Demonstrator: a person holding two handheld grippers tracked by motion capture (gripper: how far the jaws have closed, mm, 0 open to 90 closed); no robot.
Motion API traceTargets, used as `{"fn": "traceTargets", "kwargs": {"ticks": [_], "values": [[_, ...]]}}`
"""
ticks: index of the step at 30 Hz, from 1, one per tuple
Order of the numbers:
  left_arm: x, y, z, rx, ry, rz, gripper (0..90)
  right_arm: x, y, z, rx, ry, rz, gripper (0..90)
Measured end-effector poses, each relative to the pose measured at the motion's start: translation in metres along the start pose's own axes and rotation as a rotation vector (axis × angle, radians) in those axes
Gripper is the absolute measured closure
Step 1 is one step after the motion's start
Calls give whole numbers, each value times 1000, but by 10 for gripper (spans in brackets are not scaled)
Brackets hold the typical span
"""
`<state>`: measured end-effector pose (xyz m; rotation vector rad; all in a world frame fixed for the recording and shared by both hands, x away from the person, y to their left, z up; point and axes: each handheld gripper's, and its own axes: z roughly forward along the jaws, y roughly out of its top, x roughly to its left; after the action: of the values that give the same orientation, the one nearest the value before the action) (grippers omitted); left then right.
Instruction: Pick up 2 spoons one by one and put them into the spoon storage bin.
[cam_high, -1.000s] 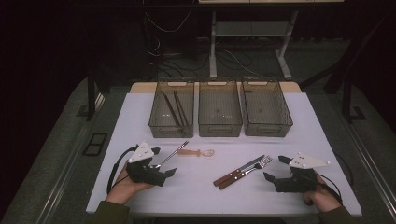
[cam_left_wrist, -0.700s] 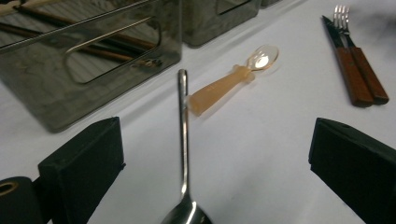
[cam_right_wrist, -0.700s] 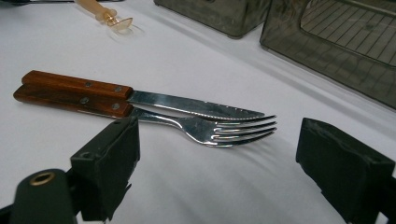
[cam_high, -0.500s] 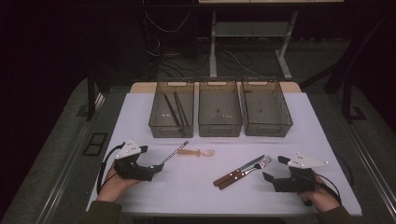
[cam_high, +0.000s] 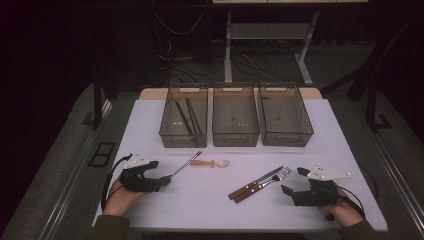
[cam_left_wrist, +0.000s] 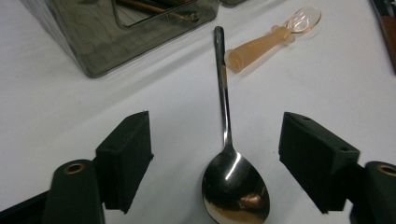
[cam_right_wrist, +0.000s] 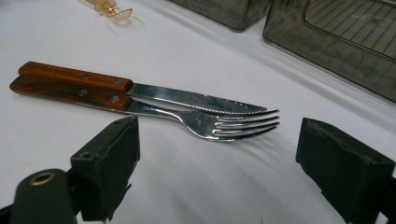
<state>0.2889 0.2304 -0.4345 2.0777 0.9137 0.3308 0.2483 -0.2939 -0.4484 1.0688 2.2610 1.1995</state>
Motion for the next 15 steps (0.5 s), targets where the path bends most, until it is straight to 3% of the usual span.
{"fn": "traceTargets", "kwargs": {"ticks": [7,15], "values": [[-2,-2,2,42,-16,-7,364,0,0,0,0,-1,-3,139],[-4,-4,4,88,-5,-18,447,0,0,0,1,-2,-6,139]]}}
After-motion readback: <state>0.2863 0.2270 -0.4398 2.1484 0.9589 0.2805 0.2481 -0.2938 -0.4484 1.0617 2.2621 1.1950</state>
